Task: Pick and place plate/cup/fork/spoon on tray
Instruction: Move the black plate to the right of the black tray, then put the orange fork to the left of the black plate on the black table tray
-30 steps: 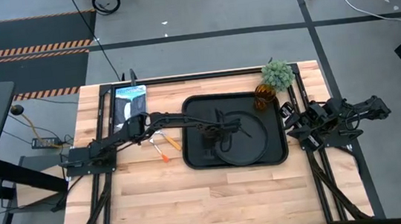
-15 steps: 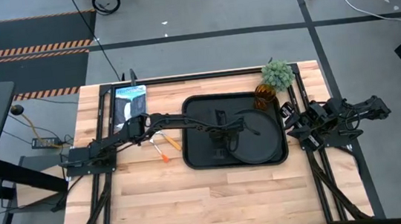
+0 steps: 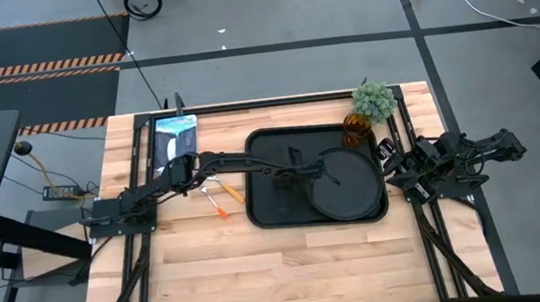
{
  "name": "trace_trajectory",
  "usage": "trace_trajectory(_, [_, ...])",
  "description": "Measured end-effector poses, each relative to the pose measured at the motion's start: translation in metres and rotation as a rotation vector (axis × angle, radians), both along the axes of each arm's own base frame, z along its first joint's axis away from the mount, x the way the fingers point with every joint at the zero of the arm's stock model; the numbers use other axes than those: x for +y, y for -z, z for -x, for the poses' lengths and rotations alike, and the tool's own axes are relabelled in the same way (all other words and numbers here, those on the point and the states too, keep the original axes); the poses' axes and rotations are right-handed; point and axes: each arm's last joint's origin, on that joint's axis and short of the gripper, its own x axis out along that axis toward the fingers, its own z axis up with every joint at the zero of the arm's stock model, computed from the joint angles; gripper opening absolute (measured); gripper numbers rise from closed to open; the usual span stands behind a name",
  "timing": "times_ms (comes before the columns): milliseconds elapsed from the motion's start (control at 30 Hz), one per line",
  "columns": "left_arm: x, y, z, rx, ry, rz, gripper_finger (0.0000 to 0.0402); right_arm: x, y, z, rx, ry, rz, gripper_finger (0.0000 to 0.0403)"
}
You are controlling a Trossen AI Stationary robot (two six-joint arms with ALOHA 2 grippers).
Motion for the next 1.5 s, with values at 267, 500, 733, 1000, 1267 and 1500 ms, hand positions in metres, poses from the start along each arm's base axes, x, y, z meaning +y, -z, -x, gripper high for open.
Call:
trace_trajectory(267, [-0.023,-0.040,0.037,0.196,-0.087,-0.101,0.0012,0.000,0.004,-0.002,0.042,0.013,0.031,0.0088])
trace_trajectory(500, [-0.055,-0.075,0.049,0.090,-0.083,-0.175,0.0005,0.001,0.005,-0.002,0.046,0.012,0.036,0.0088])
trace_trajectory(733, [-0.090,-0.081,0.056,0.035,-0.064,-0.266,0.0013,0.003,0.005,-0.002,0.014,0.023,0.102,0.0088])
trace_trajectory(1000, [-0.084,-0.065,0.080,0.031,-0.100,-0.446,0.0005,0.007,0.006,-0.001,0.014,-0.092,0.142,0.0088])
trace_trajectory(1267, [-0.065,-0.051,0.146,-0.056,-0.385,-0.408,0.0007,0.008,0.006,0.000,0.004,-0.154,0.177,0.0088])
trace_trajectory(1500, [-0.063,-0.038,0.199,-0.248,-0.776,-0.331,0.0005,0.006,0.006,-0.001,0.013,-0.069,0.141,0.0088])
